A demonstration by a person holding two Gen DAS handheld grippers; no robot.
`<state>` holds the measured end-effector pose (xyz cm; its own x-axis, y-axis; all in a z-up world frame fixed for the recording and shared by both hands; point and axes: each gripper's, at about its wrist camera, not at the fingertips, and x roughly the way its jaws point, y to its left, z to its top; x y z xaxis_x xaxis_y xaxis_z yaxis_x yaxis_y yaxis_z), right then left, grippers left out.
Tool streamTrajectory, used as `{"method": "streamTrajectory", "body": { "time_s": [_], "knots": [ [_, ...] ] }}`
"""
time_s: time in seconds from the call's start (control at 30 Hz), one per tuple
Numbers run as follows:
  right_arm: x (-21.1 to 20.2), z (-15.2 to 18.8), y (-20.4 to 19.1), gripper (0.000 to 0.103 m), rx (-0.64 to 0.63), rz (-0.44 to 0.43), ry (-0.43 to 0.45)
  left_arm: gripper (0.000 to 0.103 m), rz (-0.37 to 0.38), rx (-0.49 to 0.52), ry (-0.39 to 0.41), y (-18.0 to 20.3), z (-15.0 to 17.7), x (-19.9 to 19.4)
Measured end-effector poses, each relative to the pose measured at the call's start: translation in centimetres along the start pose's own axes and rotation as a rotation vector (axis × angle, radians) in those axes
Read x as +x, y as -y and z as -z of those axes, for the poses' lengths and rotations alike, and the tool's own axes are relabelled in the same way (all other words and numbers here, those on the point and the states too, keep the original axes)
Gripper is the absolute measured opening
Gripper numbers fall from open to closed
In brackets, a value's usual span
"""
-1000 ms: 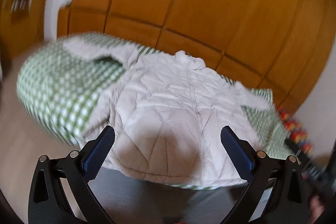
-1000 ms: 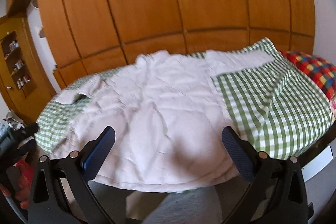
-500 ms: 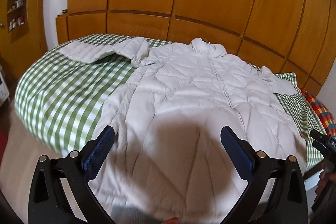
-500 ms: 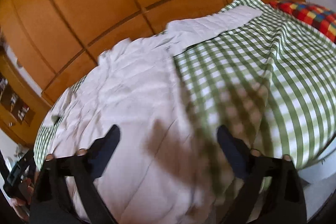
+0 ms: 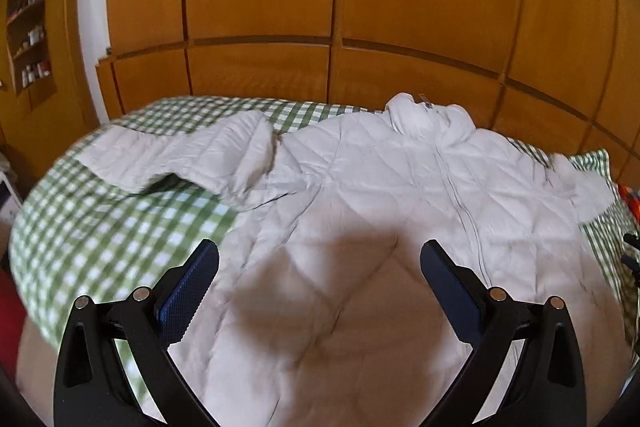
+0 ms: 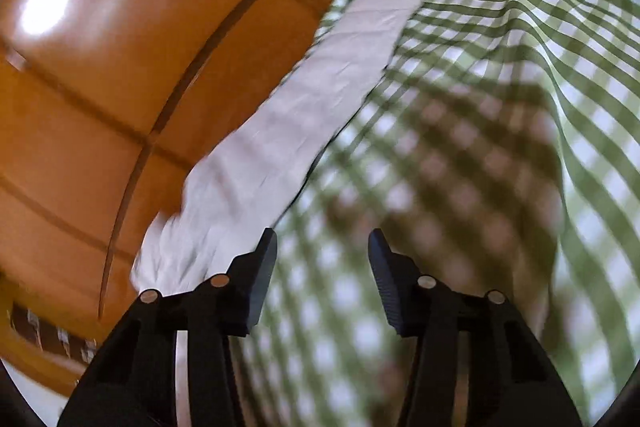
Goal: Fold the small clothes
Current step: 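Grasp the jacket sleeve with the right gripper and fold it across the body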
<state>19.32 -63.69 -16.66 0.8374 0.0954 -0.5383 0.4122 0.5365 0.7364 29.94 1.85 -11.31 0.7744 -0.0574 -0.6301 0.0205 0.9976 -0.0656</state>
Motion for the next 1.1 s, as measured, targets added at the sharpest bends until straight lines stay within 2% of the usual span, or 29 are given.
{"method": "streamTrajectory", "body": {
  "time_s": [0.2,0.37,0.53,0.57,0.6,0.7,0.77,0.9,1.1],
  "knots": [
    [3.7,-5.5,1.8,0.047,0.075,0.015,0.049,0.1,0.038,-0.071,-0.04,-1.2,1.1,4.5],
    [6.6,-8.8,3.2,0.045,0.14,0.005,0.091,0.1,0.069,-0.126,-0.005,-2.3,2.8,5.0],
    [8.7,-10.8,3.2,0.041,0.153,0.013,0.142,0.1,0.064,-0.128,0.013,-2.2,4.0,5.2],
    [9.1,-11.2,3.2,0.039,0.156,0.012,0.155,0.1,0.058,-0.118,0.014,-2.0,4.1,5.2],
    [9.5,-11.5,3.2,0.032,0.157,0.007,0.157,0.1,0.052,-0.104,0.009,-1.7,4.2,5.4],
    [9.9,-11.8,3.5,0.007,0.186,-0.008,0.156,0.1,0.038,-0.085,-0.027,-1.4,4.1,6.1],
    [9.7,-12.2,3.7,0.004,0.202,-0.028,0.168,0.1,0.033,-0.081,-0.04,-1.3,4.1,6.3],
    [6.1,-11.8,3.0,0.003,0.156,-0.033,0.243,0.1,0.04,-0.087,-0.035,-1.5,4.1,6.2],
    [0.2,-10.3,-0.2,0.002,0.0,0.039,0.335,0.1,0.061,-0.103,-0.022,-1.7,4.2,5.5]
  ]
}}
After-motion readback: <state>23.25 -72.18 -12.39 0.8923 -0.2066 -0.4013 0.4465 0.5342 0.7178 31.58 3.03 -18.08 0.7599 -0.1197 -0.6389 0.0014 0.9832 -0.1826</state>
